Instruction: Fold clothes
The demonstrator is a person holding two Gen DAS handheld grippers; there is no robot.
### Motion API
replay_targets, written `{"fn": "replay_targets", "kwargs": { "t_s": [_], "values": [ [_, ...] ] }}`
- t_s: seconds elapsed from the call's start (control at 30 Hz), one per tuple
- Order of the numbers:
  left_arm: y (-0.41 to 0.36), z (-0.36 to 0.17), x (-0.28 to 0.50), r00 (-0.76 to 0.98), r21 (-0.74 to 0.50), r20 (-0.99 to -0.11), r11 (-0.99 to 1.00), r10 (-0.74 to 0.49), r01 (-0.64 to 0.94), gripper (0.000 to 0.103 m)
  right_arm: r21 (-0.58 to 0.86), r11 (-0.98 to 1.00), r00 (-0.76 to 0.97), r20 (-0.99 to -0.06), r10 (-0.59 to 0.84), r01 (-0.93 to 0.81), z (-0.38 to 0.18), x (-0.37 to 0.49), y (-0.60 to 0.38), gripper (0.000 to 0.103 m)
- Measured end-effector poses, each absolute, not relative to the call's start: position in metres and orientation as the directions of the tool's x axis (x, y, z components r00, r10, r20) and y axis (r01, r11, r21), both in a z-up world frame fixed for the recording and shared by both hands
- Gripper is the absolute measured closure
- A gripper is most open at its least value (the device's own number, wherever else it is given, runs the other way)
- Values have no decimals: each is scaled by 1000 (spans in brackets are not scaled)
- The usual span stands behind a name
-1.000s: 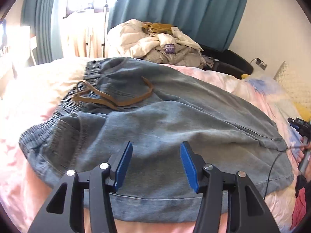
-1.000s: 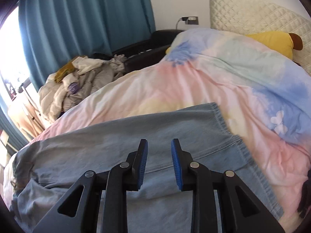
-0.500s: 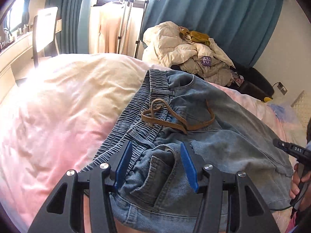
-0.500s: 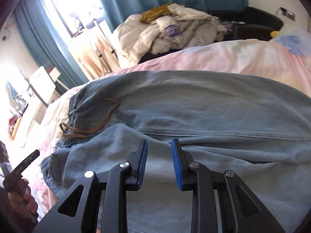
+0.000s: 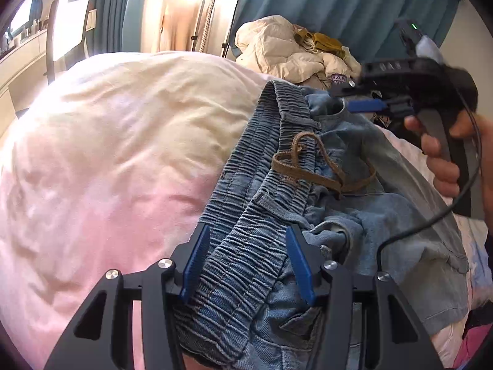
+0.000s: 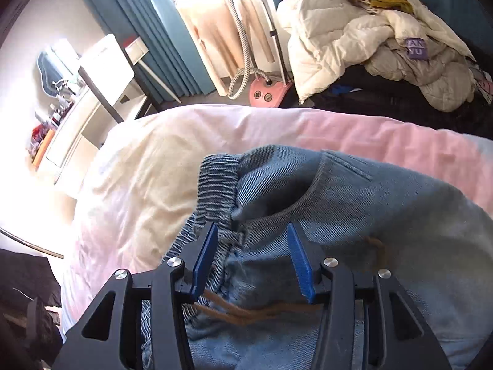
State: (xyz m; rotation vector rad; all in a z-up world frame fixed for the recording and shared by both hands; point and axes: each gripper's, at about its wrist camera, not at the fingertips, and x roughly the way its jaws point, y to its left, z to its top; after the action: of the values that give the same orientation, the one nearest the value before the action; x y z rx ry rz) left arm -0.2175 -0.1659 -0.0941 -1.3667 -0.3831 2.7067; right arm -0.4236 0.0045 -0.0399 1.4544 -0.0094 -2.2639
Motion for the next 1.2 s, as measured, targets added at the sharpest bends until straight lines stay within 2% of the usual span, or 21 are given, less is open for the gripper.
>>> {"fn": "replay_targets", "kwargs": {
  "t_s": [0.17,0.43,0.57,0.63,0.7,0.77,0.83,0.9,1.2],
  "values": [
    [-171,-100,-210,-596,-251,-779,-968,193,16,50,59,-890,-386,-887,-254,451,-50,-443,-59,56],
    [-185,-105,-205,-581,-357,-748,-933,320,-54,51,-203,-865,-419,-908,-10,459,-76,-463,-112,56],
    [-183,-106,-195,-594,-347,-719,-927,361,-142,52,-295,-832,-434,-898,74,469,-76,-461,-116,63],
    [-185,-108,-191,-607,-342,-698,-921,380,-185,53,-330,-816,-445,-890,100,475,-75,-458,-117,72],
    [-191,-112,-187,-622,-362,-671,-910,404,-202,57,-354,-809,-459,-881,119,469,-74,-455,-118,85],
    [-199,-114,-184,-635,-390,-644,-897,426,-206,69,-388,-799,-491,-860,136,459,-69,-450,-119,95],
    [-207,-117,-182,-644,-428,-618,-880,450,-205,78,-418,-795,-528,-836,147,440,-62,-447,-120,98],
    [-214,-118,-180,-654,-456,-597,-868,464,-198,91,-440,-792,-560,-814,154,423,-54,-444,-120,100],
    [-223,-101,-161,-697,-501,-498,-827,516,-255,97,-488,-762,-667,-739,100,426,-17,-430,-151,101]
  ]
}}
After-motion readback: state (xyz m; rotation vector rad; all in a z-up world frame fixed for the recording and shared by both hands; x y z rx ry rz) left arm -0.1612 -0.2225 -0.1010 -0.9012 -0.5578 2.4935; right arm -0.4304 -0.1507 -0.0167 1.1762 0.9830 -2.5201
